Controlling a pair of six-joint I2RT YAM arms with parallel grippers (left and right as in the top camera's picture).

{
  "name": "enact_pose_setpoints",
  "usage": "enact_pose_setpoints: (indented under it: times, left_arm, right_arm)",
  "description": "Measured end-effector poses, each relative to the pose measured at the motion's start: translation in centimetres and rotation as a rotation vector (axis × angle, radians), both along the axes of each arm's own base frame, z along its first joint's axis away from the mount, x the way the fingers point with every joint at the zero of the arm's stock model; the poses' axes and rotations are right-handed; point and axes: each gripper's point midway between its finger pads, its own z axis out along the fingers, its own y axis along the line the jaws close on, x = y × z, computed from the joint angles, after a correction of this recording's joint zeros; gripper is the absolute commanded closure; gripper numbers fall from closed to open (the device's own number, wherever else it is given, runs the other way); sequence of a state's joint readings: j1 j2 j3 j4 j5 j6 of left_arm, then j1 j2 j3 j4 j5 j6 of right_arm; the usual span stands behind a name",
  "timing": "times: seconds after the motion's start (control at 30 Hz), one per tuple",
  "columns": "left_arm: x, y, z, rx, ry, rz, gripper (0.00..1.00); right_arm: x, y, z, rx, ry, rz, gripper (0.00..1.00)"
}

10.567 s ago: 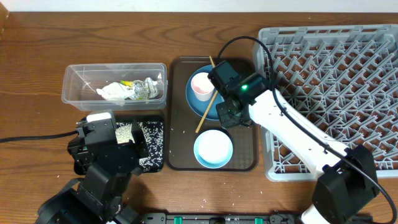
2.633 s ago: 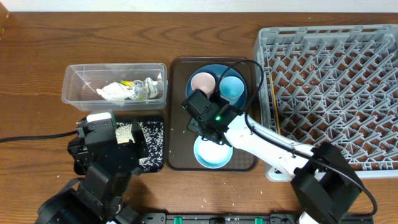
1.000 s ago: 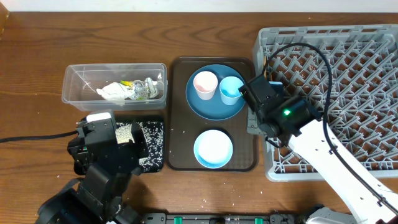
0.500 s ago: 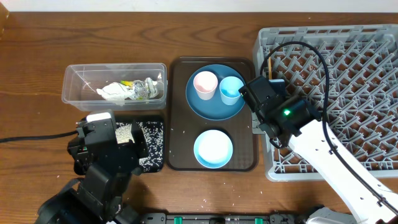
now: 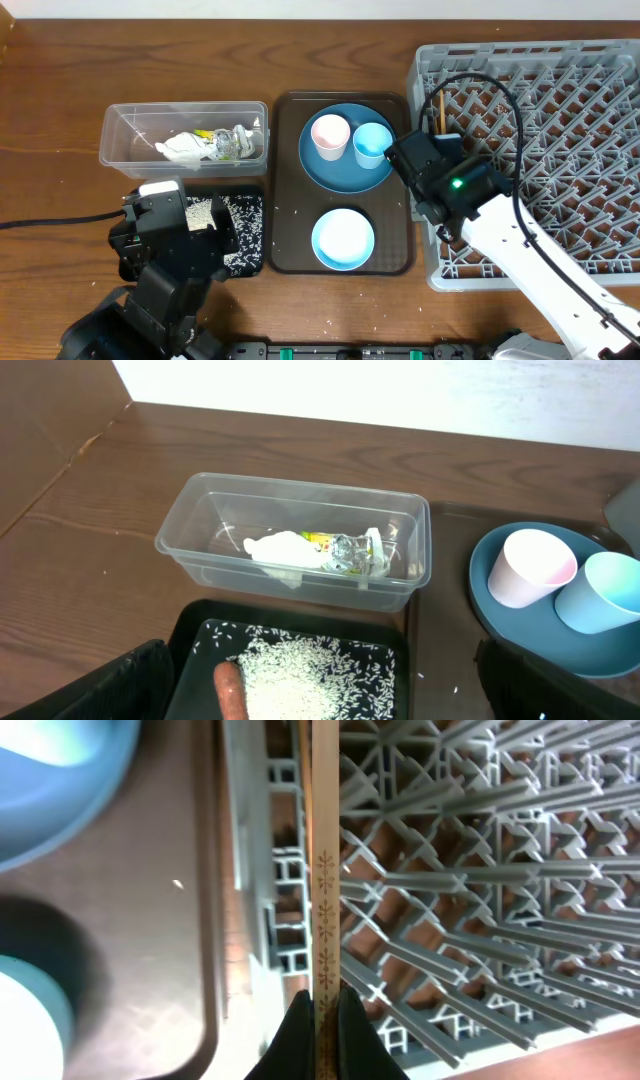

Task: Sort waste into correct bins and load items into the dishwasher rack
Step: 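Carry the chopstick right and insert it into the dish rack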

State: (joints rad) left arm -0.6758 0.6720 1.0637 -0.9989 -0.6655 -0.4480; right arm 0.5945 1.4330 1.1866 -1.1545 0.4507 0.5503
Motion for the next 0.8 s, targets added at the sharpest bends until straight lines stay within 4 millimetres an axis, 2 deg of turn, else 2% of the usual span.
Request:
enact_pose_setpoints:
  times: [0.4,0.8]
  left_arm:
    - [0.0,0.0,0.0,0.0,0.0,0.0,0.01]
    - [0.0,0.0,0.0,0.0,0.0,0.0,0.01]
  right_arm:
    - [-0.2,-2.2,-1.8,-0.093,-0.008,-0.027,0.99]
    - [0.6,-1.9,-1.9,-0.078,-0.041,-0.033,0.99]
